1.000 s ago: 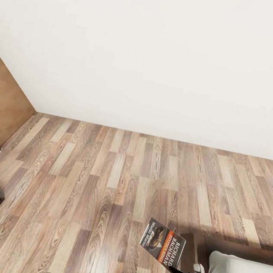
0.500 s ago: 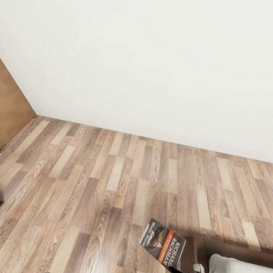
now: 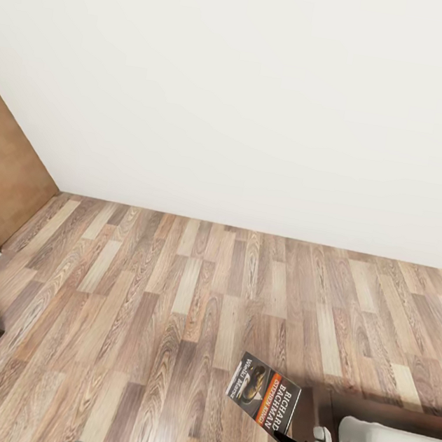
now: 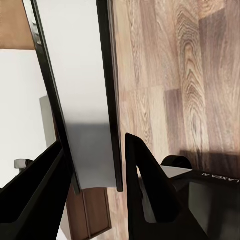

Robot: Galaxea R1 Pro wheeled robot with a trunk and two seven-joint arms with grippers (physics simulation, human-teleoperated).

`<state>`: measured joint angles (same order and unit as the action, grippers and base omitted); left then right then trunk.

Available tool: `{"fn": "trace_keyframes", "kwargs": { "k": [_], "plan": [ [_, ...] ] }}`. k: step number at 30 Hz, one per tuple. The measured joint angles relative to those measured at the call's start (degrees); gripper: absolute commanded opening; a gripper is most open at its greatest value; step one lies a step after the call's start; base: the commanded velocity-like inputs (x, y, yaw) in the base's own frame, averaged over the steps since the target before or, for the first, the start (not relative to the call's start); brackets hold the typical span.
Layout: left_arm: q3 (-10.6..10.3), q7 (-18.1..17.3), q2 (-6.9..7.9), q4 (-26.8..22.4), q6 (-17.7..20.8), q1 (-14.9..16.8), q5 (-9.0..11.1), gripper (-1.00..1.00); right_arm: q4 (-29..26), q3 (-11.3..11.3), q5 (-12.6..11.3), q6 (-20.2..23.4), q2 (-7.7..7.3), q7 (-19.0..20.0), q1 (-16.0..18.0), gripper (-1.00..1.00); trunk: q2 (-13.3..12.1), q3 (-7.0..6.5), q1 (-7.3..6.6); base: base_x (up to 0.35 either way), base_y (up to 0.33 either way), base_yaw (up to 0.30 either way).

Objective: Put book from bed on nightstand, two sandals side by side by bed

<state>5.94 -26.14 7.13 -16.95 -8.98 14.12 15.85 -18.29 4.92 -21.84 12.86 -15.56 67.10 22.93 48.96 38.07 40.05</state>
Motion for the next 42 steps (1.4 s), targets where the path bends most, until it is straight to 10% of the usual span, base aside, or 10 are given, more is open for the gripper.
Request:
{"fn": "trace_keyframes", "kwargs": {
  "k": [42],
  "plan": [
    [0.02,-0.09,0.00,0.00,0.01,0.00,-0.03,1.00,0.09,-0.01,0.03,-0.01,-0.08,-0.25,-0.01,-1.00,0.00,-3.02,0.00,0.000,0.000,0.000]
  ]
}}
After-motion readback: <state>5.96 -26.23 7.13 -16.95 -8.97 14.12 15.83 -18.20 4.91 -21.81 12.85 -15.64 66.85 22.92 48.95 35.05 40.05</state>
